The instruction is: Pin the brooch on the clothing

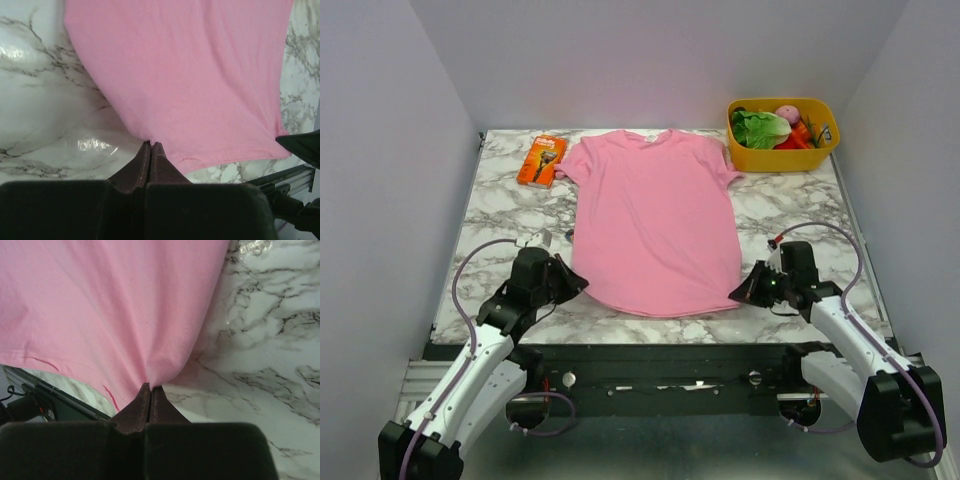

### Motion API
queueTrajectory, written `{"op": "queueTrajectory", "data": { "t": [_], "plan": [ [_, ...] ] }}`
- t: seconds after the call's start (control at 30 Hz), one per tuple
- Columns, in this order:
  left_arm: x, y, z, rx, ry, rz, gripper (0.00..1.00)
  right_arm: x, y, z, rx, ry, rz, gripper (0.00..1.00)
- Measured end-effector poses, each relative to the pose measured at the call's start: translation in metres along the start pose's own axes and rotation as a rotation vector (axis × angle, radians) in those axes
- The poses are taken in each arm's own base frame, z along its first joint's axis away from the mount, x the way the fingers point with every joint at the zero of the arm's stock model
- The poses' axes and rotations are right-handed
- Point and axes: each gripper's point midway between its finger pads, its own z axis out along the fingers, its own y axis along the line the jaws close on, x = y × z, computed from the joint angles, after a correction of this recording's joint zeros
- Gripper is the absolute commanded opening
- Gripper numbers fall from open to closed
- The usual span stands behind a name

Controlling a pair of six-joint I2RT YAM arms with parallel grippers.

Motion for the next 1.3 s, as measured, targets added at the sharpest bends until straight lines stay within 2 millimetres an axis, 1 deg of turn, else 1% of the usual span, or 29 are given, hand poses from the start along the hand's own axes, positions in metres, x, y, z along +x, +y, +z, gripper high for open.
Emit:
{"op": "queueTrajectory", "data": {
  "t": [0.1,0.17,0.4,0.57,0.7,0.8,0.83,0.87,0.9,0.93,0.97,1.0,1.03,1.07,1.1,1.13,1.17,1.23,1.3],
  "plan": [
    [0.013,0.0,-0.005,-0.015,0.018,-0.018,0.0,0.007,-0.003,-0.002,0.02,0.026,0.032,0.02],
    [0.018,0.001,-0.007,-0.029,0.027,-0.031,0.0,0.012,-0.005,-0.004,0.031,0.042,0.056,0.02],
    [0.04,0.017,-0.012,-0.134,0.076,-0.093,0.0,0.027,-0.012,-0.012,0.082,0.081,0.109,0.03],
    [0.047,0.026,-0.019,-0.185,0.082,-0.129,0.0,0.034,-0.017,-0.016,0.113,0.096,0.131,0.05],
    [0.052,0.031,-0.023,-0.209,0.093,-0.148,0.0,0.039,-0.023,-0.018,0.148,0.111,0.153,0.09],
    [0.058,0.031,-0.025,-0.213,0.11,-0.155,0.0,0.042,-0.026,-0.022,0.175,0.12,0.161,0.13],
    [0.06,0.031,-0.026,-0.215,0.118,-0.152,0.01,0.042,-0.026,-0.023,0.18,0.119,0.161,0.15],
    [0.061,0.032,-0.026,-0.217,0.122,-0.152,0.08,0.041,-0.026,-0.024,0.182,0.116,0.159,0.19],
    [0.063,0.032,-0.027,-0.221,0.128,-0.152,0.27,0.041,-0.026,-0.025,0.183,0.113,0.158,0.25],
    [0.064,0.033,-0.027,-0.224,0.132,-0.15,0.55,0.041,-0.025,-0.026,0.184,0.112,0.159,0.43],
    [0.065,0.034,-0.028,-0.227,0.138,-0.144,0.64,0.041,-0.025,-0.027,0.186,0.113,0.16,0.52],
    [0.068,0.035,-0.029,-0.231,0.146,-0.138,0.77,0.042,-0.025,-0.028,0.186,0.115,0.163,0.62],
    [0.07,0.036,-0.03,-0.237,0.153,-0.138,0.84,0.042,-0.024,-0.028,0.186,0.118,0.16,0.78],
    [0.07,0.037,-0.03,-0.243,0.152,-0.142,0.89,0.042,-0.023,-0.029,0.185,0.12,0.161,0.84],
    [0.071,0.038,-0.032,-0.251,0.155,-0.135,0.99,0.042,-0.023,-0.03,0.185,0.123,0.164,0.91],
    [0.072,0.039,-0.033,-0.255,0.156,-0.131,0.99,0.042,-0.022,-0.031,0.186,0.123,0.162,0.97],
    [0.07,0.039,-0.035,-0.257,0.151,-0.129,0.99,0.041,-0.02,-0.032,0.184,0.125,0.159,0.99],
    [0.064,0.035,-0.037,-0.249,0.133,-0.128,0.99,0.037,-0.016,-0.035,0.177,0.113,0.15,1.0],
    [0.056,0.029,-0.038,-0.243,0.11,-0.122,0.99,0.028,-0.009,-0.04,0.169,0.089,0.133,1.0]
  ]
}}
